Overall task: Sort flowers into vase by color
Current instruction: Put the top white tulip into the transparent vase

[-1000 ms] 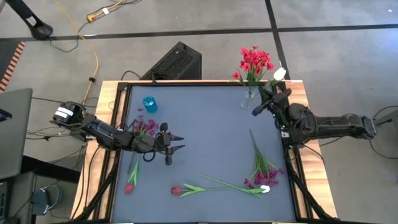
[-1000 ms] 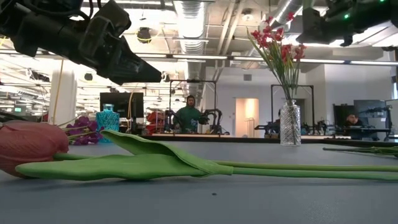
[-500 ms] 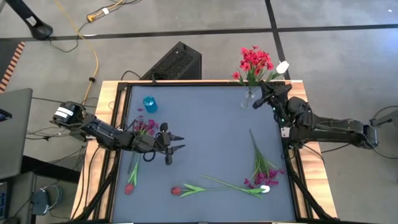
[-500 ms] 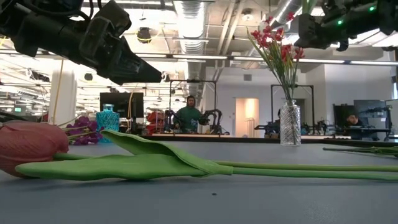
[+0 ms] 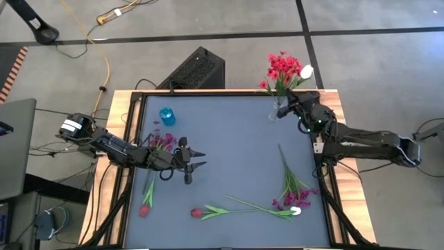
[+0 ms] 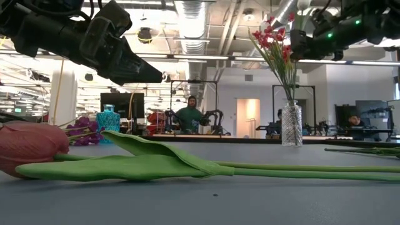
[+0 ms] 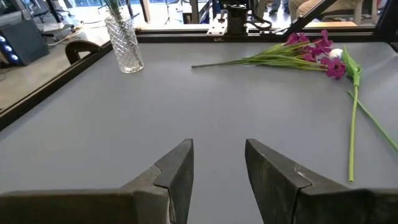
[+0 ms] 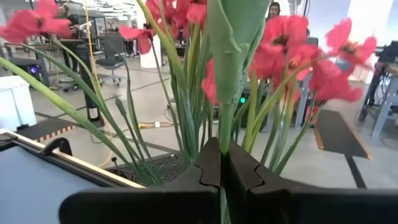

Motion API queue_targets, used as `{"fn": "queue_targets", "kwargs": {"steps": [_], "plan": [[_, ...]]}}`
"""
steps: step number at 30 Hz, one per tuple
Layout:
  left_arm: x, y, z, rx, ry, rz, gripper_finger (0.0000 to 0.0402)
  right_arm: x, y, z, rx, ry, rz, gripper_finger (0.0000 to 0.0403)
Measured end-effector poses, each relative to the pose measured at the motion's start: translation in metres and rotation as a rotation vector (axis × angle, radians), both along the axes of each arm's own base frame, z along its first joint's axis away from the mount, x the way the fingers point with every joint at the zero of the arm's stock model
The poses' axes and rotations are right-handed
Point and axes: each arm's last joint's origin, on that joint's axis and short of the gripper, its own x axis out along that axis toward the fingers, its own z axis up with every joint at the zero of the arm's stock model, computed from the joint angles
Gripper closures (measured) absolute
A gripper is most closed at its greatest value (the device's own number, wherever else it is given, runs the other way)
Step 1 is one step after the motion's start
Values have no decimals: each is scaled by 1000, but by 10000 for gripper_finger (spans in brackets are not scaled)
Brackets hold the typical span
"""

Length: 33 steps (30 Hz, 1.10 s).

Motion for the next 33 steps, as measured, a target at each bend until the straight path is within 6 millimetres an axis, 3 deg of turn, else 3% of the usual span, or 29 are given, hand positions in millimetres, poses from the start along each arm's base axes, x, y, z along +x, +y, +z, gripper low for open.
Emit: {"fn": "queue_targets", "kwargs": {"steps": [17,33], "plan": [[0,0,0,-1,0,0,267,23,-16,-32,117,97,-35,376],[0,0,-1,2,8,1,267,24,-16,-37,136,141,-35,356]]}}
